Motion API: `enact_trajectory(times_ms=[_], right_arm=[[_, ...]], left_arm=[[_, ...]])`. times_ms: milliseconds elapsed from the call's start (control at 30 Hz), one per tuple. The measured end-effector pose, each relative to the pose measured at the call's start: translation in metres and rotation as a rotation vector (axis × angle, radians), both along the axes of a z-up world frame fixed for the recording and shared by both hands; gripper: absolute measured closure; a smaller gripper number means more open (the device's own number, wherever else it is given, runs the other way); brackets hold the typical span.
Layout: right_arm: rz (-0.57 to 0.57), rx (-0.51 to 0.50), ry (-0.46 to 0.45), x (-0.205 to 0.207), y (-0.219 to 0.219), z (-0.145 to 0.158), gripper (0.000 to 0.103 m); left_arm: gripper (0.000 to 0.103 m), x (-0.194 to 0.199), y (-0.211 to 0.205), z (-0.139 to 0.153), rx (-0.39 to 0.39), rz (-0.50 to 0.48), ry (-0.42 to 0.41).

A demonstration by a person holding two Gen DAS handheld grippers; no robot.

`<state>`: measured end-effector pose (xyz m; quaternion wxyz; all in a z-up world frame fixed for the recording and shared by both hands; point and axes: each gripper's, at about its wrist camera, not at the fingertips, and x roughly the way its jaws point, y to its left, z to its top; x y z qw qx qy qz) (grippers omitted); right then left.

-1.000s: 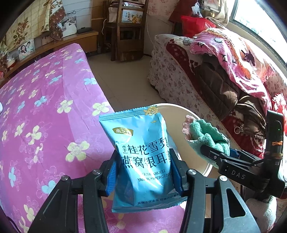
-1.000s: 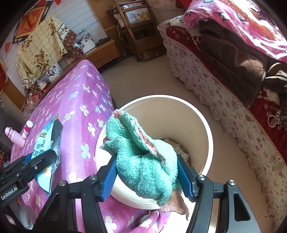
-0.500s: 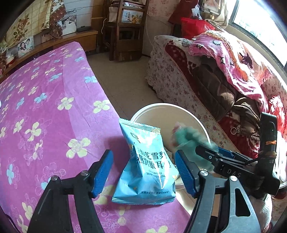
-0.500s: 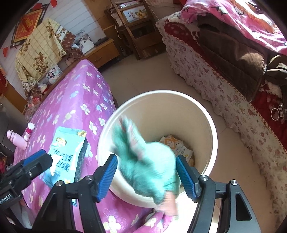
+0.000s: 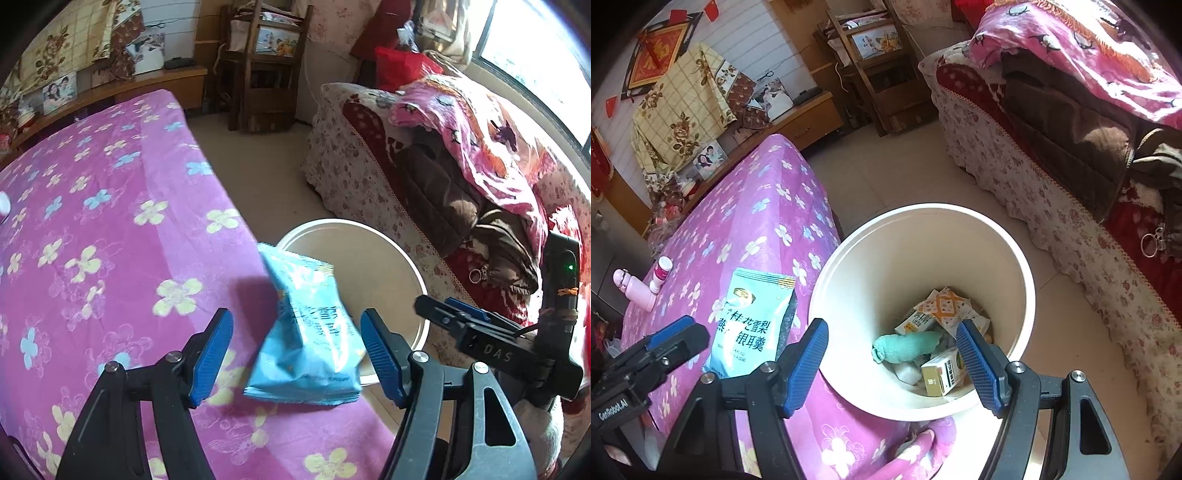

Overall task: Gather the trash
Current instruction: 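Carry both items over the white bucket and open both tools to drop them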

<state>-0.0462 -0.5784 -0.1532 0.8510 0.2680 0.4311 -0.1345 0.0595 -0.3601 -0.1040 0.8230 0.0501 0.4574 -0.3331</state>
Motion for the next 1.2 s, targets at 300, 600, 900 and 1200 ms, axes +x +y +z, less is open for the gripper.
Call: enact_trajectory(times_ms=[300,600,900,1200], right_arm=[[-0.010,0.014,-0.001,0.000,-0.005,-0.003,0.028],[-0.038,-0.015,0.004,-0.009,-0.013,0.003,0.028],[-0.020,-0.106,-0.035,-0.015,0.004,0.025,0.028],[-0.008,-0.197,-0.100,-0.027,0.042,0.053,0.028]], left_arm=[[0.031,0.001,0.000,-0.029,0.017,-0.007,0.095],[0.031,-0.013,-0.030,-0.025,-0.052,-0.114,0.116],[0.031,-0.017,-0.020,-0.012,-0.014,-0.084,0.033],[0.031,-0.024,0.013,0.011,-0.001,-0.001,-0.095]])
